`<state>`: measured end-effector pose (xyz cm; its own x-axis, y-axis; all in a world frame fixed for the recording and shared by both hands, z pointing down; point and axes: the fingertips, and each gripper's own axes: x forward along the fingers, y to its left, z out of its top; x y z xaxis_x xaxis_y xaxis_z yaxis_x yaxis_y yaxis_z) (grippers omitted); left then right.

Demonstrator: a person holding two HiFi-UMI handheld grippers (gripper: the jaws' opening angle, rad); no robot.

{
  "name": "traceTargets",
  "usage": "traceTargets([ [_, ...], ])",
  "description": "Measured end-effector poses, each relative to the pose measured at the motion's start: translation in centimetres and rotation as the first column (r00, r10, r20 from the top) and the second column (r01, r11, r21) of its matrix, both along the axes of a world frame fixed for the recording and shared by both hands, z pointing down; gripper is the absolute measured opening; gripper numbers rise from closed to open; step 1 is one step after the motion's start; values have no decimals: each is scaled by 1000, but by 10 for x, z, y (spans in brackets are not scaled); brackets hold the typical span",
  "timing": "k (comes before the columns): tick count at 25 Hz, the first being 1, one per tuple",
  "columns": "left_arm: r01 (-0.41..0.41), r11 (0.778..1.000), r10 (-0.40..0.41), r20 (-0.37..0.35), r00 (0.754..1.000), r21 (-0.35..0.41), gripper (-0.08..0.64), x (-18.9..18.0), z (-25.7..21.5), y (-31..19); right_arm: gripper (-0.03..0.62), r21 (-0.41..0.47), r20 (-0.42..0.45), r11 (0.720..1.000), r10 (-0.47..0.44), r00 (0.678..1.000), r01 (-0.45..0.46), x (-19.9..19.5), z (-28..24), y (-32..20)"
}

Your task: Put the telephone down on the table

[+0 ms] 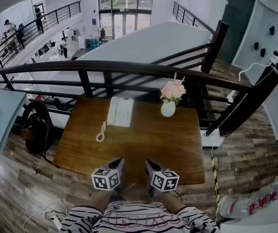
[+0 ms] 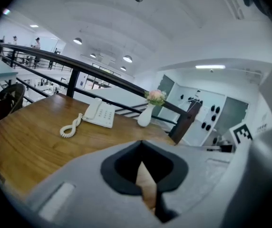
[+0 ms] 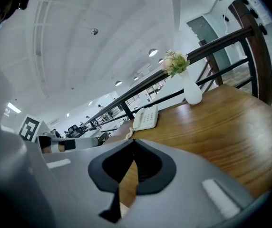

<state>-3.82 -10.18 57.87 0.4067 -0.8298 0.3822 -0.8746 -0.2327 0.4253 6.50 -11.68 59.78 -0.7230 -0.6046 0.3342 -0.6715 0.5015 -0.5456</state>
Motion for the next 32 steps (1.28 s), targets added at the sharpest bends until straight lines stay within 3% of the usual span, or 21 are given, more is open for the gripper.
traceTargets([
  [19, 106, 994, -106, 33, 994, -1, -1, 0, 29, 62, 0, -30, -33, 999, -40, 999, 39, 11, 26, 52],
  [32, 90, 996, -90, 48, 995, 10, -2, 14, 28, 63, 0, -37, -40, 999, -11, 999, 10, 25, 29, 54],
])
